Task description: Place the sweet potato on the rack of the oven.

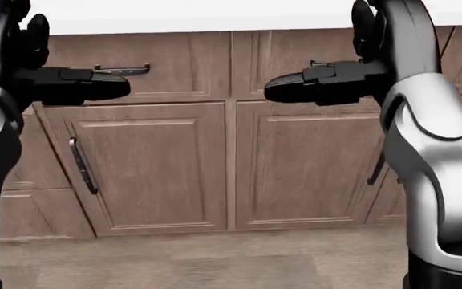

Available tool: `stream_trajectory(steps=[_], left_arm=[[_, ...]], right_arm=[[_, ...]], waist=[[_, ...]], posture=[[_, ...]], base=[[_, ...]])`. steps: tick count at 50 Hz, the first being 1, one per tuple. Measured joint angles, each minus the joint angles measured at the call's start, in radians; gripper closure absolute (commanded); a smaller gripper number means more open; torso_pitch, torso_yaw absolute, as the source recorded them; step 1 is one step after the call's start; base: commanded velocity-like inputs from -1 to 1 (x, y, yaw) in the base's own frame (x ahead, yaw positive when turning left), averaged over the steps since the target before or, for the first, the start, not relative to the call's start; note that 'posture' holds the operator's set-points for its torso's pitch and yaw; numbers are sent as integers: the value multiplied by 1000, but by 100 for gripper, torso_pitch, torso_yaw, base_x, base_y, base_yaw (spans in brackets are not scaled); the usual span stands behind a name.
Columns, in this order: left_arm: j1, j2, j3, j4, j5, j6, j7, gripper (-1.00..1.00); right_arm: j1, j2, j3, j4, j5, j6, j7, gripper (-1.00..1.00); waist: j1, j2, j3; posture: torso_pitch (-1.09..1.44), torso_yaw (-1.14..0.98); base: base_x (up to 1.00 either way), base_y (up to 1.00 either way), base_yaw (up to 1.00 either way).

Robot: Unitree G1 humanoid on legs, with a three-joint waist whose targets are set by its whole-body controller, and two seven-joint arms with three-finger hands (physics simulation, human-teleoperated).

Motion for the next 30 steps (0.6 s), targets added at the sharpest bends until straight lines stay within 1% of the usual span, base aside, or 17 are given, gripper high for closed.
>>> stream_trajectory(steps=[3, 7, 11, 15, 17, 20, 25, 27, 30], left_arm=[[-26, 20, 3, -34, -4, 34, -9, -100], [-53, 29, 14, -64, -5, 71, -11, -100], [-64, 42, 28, -103, -20, 129, 7, -100], [-75, 63, 43, -174, -44, 192, 24, -100], [-82, 71, 50, -195, -57, 202, 33, -100], [-84, 77, 49, -196, -68, 215, 46, -100], [-90, 86, 48, -222, -79, 219, 53, -100], [-89, 83, 43, -217, -79, 211, 53, -100], [-90, 76, 32, -220, -84, 219, 49, -100]], right_arm=[[-33, -7, -4, 0, 28, 12, -10, -100], [-86, -41, -29, 18, 80, 55, -25, -100], [-96, -62, -47, -55, 128, 97, -55, -100], [-93, -69, -42, -113, 173, 130, -76, -100], [-92, -72, -34, -124, 189, 142, -83, -100], [-95, -74, -27, -126, 209, 165, -88, -100], [-103, -84, -34, -145, 225, 159, -93, -100], [-103, -88, -39, -146, 228, 156, -97, -100], [-99, -95, -50, -142, 230, 158, -105, -100]], waist=[[0, 0, -2], [3, 2, 4], [2, 0, 11], [0, -2, 17], [1, -1, 18], [2, 3, 8], [1, -3, 1], [-2, 1, 4], [-10, 21, 15]], posture=[[0, 0], [0, 0], [0, 0], [0, 0], [0, 0], [0, 0], [0, 0], [0, 0], [0, 0]], base=[[0, 0, 0], [0, 0, 0], [0, 0, 0], [2, 0, 0], [5, 0, 0], [7, 0, 0], [8, 0, 0], [12, 0, 0], [18, 0, 0]])
